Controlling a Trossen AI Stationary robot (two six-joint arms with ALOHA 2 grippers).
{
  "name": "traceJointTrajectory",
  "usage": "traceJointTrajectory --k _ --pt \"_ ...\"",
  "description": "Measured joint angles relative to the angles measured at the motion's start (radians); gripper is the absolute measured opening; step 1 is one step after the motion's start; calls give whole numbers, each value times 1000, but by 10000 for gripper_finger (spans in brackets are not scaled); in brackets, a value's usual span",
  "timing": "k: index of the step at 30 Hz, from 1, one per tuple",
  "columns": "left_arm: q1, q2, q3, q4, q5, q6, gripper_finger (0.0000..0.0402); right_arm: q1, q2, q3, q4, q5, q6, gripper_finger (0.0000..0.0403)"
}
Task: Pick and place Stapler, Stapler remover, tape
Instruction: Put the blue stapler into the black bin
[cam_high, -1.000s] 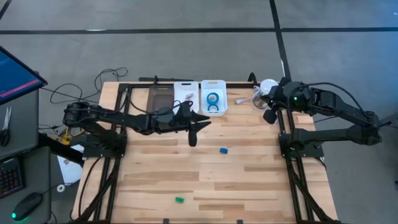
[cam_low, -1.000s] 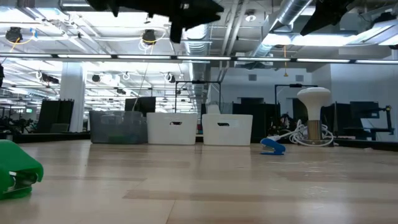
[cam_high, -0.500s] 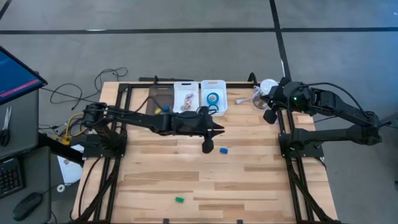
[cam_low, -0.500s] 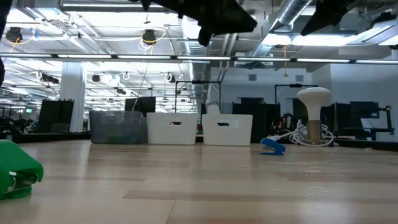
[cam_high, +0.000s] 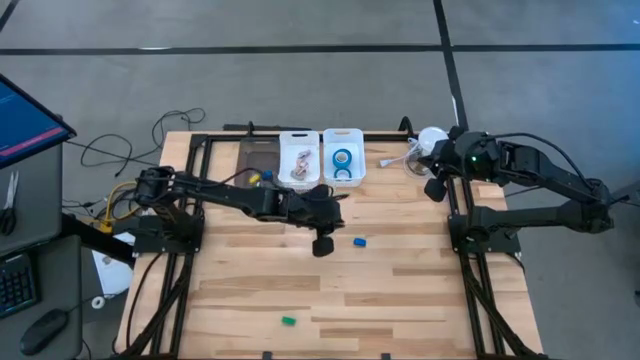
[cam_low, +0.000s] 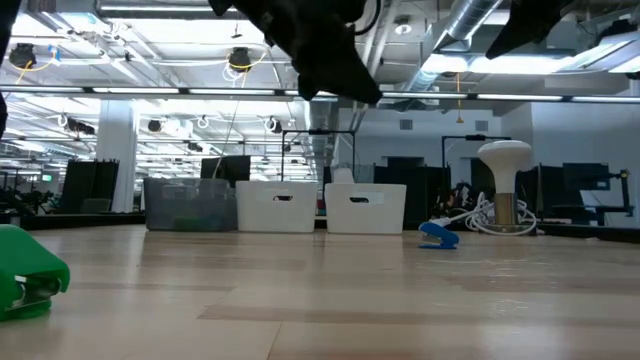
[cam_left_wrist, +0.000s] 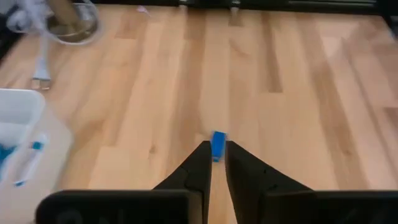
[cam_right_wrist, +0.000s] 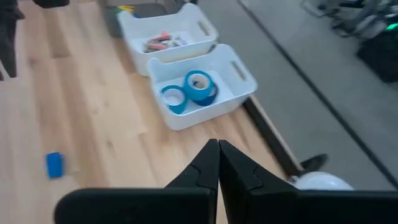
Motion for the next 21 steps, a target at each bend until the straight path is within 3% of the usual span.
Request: traceJointTrajectory --k 7,13,21 --pt "-23 0 0 0 -1 2 37 18 -3 0 -3 -129 77 1" --pt "-12 -1 -5 -1 -4 1 36 112 10 0 -54 -228 124 0" --pt "-7 -1 -5 -5 -7 0 35 283 58 -59 -35 -243 201 0"
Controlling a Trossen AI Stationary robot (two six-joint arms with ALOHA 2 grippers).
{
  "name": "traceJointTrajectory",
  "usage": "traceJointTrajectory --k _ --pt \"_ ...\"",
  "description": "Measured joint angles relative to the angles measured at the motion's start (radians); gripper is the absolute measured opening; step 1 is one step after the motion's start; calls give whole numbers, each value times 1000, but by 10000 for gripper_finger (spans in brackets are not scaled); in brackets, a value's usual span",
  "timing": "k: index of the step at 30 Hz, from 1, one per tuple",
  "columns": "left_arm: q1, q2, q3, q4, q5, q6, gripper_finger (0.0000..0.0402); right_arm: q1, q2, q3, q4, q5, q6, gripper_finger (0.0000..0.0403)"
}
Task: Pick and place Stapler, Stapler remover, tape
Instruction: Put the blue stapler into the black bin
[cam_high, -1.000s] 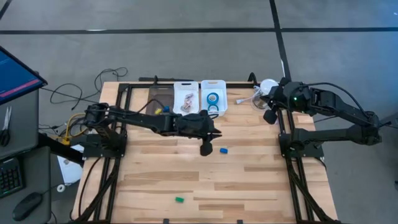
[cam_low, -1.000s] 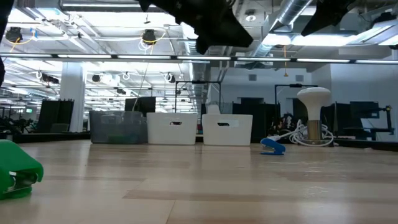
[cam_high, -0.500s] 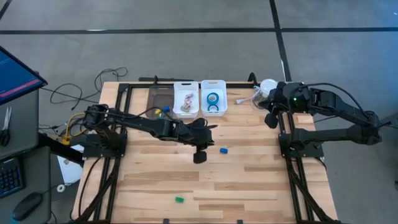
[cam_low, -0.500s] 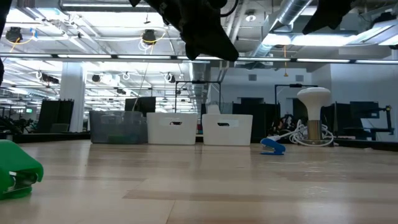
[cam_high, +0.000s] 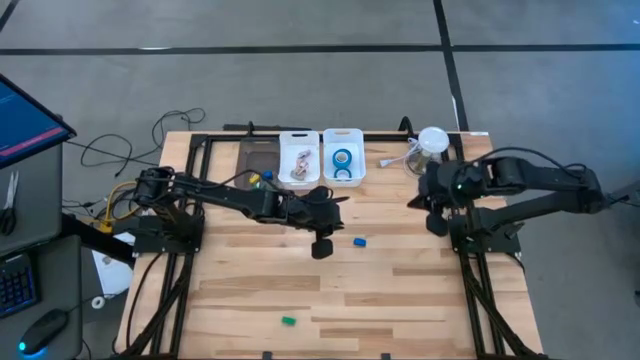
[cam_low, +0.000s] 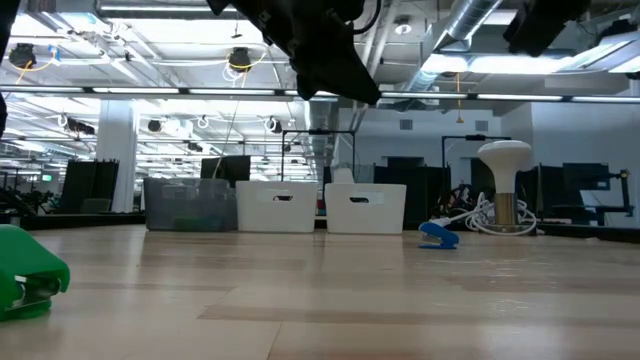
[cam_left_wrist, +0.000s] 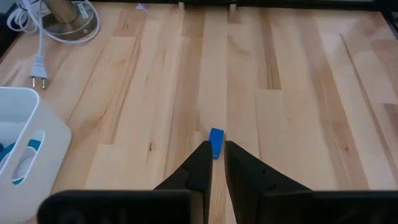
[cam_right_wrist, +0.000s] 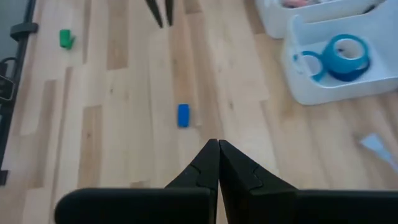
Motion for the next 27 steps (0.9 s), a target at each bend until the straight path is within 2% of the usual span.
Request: traceJointTrajectory --k 6,12,16,18,27 --pt "0 0 0 -28 -127 0 34 90 -15 -114 143 33 47 0" --pt "0 -1 0 -116 -157 -2 32 104 -9 -209 223 42 52 0" --pt "0 -48 -12 -183 -191 -56 9 102 44 -232 243 23 31 0" --pt "0 -93 -58 -164 -217 -61 3 102 81 -232 267 22 28 0" --pt "-19 -362 -379 -27 -216 -129 2 102 267 -231 480 13 68 0"
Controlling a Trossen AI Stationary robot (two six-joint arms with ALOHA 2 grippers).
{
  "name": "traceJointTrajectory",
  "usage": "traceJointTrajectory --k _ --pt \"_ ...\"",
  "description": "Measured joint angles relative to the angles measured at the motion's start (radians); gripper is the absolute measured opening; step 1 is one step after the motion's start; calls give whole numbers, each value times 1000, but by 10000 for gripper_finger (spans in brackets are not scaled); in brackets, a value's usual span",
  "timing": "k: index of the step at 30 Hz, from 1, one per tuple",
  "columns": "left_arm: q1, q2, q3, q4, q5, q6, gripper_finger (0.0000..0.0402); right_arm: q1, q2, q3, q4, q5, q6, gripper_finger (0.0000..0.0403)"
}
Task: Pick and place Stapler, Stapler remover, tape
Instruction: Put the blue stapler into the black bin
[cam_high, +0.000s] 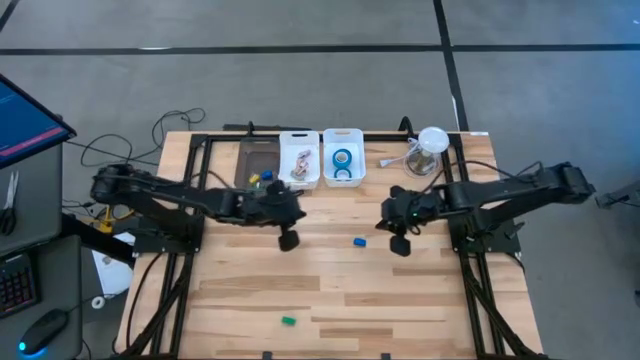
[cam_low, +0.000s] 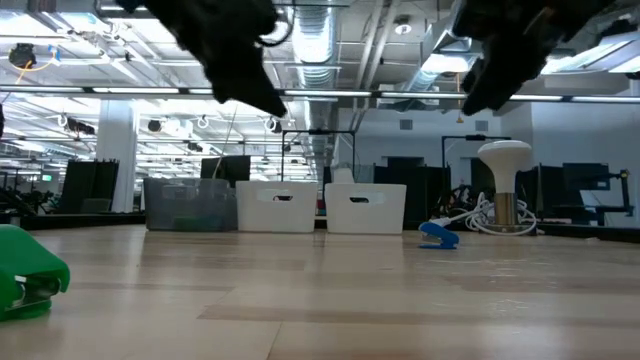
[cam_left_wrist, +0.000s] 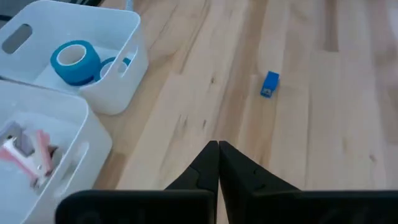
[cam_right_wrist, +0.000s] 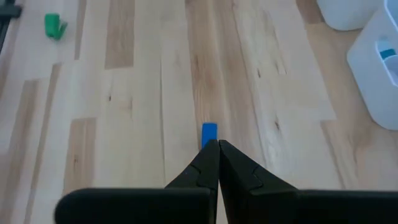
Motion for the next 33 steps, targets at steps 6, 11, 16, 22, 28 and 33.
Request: traceJointTrajectory --k 6,11,16,22,28,33 --pt "12 -164 -88 17 -14 23 2 0 83 0 66 8 42 0" --pt "19 -270 -147 29 -122 23 2 0 152 1 33 10 67 0" --pt "20 -349 -216 30 -209 -4 3 0 244 1 40 0 112 0" --pt "20 -402 -264 51 -229 -11 3 39 298 1 88 -18 155 0" --pt "19 -416 -277 55 -229 -11 3 57 297 1 160 -17 168 11" --pt "19 -415 -277 66 -229 -11 3 52 325 2 158 -24 190 57"
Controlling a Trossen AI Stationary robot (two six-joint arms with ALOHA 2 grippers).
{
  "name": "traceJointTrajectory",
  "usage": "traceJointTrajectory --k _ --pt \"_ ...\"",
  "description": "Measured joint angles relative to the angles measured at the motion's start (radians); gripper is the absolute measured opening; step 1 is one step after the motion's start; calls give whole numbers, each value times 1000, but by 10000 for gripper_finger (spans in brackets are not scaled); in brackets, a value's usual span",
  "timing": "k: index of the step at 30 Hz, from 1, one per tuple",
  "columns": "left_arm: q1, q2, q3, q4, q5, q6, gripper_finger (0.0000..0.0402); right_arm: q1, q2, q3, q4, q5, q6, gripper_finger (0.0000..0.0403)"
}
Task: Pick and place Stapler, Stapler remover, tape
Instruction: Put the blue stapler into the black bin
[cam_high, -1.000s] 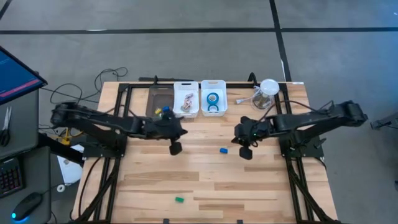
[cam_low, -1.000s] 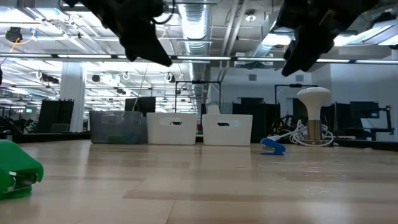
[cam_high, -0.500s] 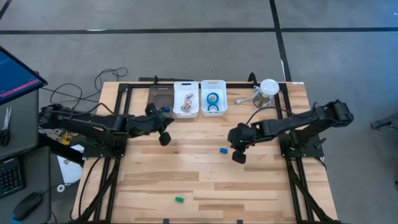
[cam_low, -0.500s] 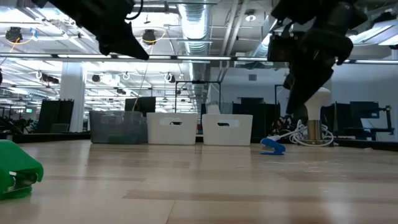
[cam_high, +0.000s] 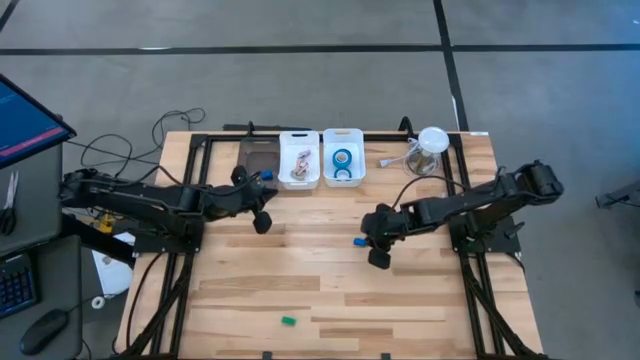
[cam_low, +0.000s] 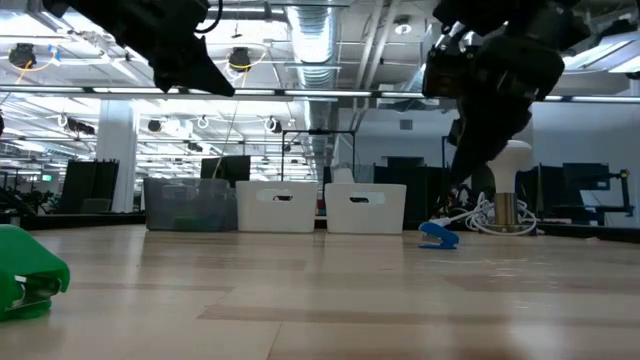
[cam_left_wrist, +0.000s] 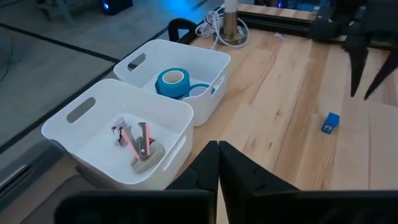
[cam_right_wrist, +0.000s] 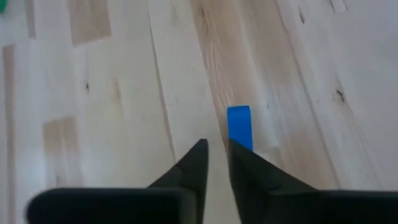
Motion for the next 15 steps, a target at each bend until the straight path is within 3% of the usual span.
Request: traceJointTrajectory --k 15 --pt "0 1 0 24 0 0 3 1 132 22 -14 7 9 223"
